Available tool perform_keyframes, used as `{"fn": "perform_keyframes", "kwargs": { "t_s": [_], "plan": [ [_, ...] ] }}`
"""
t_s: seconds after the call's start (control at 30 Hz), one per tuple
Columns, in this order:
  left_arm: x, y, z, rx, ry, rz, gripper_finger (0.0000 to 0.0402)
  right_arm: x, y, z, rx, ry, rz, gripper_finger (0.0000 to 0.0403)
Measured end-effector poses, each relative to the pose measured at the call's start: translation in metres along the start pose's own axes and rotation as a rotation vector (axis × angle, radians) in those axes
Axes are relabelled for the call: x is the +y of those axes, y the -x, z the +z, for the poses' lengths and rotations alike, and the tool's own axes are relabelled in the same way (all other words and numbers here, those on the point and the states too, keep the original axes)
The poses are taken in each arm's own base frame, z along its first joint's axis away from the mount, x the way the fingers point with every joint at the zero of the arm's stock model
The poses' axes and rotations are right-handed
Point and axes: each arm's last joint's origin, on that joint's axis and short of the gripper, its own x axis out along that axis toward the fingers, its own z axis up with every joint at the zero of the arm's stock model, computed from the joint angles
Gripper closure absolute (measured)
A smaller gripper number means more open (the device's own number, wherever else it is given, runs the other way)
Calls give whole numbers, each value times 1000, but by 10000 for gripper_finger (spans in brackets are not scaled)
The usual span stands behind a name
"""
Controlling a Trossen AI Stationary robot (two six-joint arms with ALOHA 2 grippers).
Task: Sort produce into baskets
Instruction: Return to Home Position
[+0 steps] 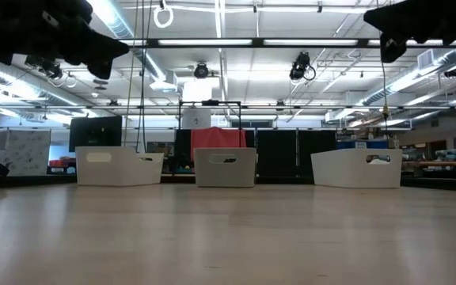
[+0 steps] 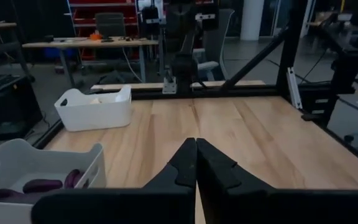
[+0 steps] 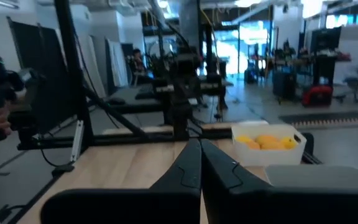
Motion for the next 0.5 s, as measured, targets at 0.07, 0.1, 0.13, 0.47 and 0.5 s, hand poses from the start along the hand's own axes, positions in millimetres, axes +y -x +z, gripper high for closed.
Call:
{"fn": "perform_keyframes", "kwargs": {
  "t_s": [0.07, 0.1, 0.13, 0.47, 0.5],
  "plan": [
    [-2, 4, -3, -14, 2, -2, 390, 0, 5, -4, -19, 4, 0, 396],
    [-2, 6, -4, -22, -2, -2, 390, 0, 7, -7, -19, 0, -1, 396],
    [-3, 8, -5, -30, -7, -1, 390, 1, 9, -12, -14, -4, -2, 396],
    [-10, 26, -26, -56, 33, 2, 390, -1, 15, -50, 21, -160, 2, 398],
    [-11, 27, -27, -65, 34, 4, 390, -1, 15, -52, 27, -161, 0, 398]
  ]
}}
